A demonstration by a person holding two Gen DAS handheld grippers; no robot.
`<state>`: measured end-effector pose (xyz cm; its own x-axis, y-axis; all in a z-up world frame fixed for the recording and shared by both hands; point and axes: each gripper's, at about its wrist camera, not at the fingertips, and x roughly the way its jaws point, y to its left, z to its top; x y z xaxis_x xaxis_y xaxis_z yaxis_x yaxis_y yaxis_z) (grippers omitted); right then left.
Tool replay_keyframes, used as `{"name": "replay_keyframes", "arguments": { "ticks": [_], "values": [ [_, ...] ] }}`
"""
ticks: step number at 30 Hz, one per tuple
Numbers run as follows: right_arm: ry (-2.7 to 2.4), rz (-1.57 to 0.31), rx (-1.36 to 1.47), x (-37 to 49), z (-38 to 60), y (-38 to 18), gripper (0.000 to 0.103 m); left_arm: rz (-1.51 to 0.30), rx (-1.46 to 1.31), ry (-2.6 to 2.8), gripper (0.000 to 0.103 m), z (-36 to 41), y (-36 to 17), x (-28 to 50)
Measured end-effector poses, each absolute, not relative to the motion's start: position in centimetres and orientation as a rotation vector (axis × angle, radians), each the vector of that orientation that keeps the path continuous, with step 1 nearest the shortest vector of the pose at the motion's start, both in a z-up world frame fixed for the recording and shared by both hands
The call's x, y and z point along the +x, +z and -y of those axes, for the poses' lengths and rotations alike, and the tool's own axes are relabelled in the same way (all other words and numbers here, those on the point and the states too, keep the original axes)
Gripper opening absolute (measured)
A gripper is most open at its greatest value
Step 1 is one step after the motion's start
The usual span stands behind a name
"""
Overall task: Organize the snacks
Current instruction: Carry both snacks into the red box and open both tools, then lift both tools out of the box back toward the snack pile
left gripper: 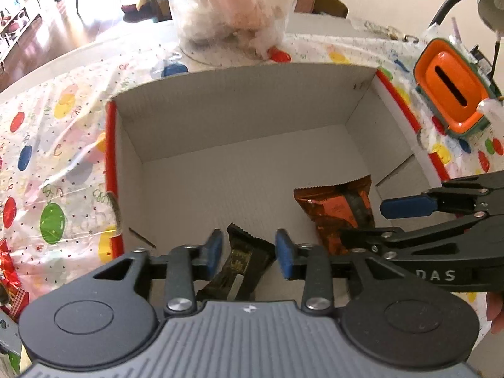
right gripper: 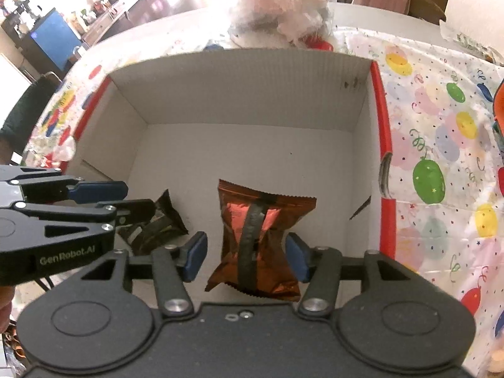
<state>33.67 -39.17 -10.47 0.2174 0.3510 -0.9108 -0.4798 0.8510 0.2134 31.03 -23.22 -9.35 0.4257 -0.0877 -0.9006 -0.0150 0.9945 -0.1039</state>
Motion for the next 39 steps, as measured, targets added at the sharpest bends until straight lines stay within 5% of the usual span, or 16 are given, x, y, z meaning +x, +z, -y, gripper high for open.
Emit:
{"name": "replay_keyframes", "arguments": {
  "ticks": [2, 12, 27, 39],
  "values": [
    [0.582, -1.208, -0.116, 33.2, 39.4, -9.8, 0.057, -1.103, -0.104, -0.043, 0.052, 23.0, -8.8, 30.4],
    [0.587, -1.116, -0.057, 31.1, 40.5, -6.2, 0.07, -1.02, -0.102, -0.051, 0.052, 22.0, -6.0, 27.3],
    [0.608, -0.949, -0.001, 25.8, 38.2, -2.1, 0.085, -0.86, -0.084, -0.066, 0.068, 19.0, -1.6, 21.8],
    [0.628, -0.876, 0.016, 20.4, 34.1, -1.0, 0.088, -0.803, -0.109, -0.059, 0.074, 14.0, -0.4, 16.4]
  ]
}}
